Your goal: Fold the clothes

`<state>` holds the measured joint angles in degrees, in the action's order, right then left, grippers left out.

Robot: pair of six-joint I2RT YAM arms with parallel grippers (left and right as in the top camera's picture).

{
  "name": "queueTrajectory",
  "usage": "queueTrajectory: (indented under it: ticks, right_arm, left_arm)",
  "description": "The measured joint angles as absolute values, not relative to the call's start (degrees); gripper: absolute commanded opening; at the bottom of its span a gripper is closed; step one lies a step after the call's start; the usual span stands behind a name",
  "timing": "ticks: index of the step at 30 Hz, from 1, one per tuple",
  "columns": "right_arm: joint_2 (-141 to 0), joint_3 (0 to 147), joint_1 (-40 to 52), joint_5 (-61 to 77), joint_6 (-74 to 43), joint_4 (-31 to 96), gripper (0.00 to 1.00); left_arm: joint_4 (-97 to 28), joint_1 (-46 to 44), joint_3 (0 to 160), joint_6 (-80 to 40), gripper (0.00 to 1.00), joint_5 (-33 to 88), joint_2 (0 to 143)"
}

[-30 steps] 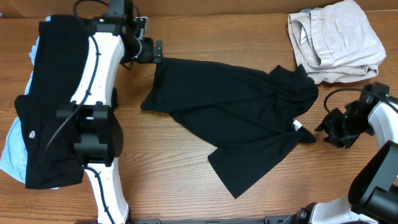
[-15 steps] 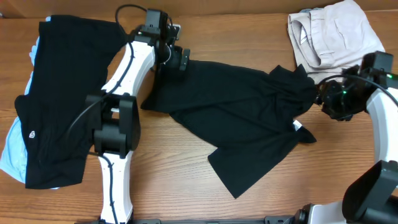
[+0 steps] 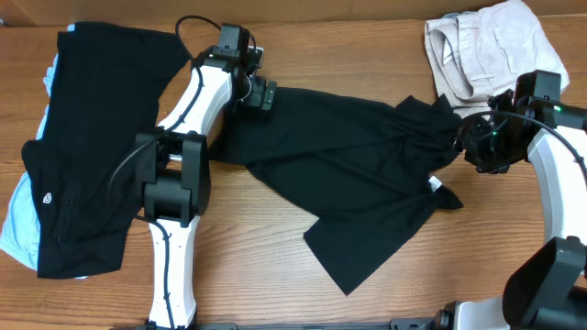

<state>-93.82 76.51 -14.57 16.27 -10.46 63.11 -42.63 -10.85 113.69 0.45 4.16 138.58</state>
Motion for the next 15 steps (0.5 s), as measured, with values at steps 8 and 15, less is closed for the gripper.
queueTrajectory:
  ticks: [8,15]
  right_arm:
    - [-93.8,76.5,-14.6,16.1,-10.4,62.6,0.55]
    - [-93.8,76.5,-14.6,15.6,-10.0,62.6,0.57]
  left_arm:
    - [-44.7,-11.5,114.6,1.0,0.95,-2.1,138.9]
    - [-48.2,-12.8,119.9,1.7,0.93,-5.9,139.4]
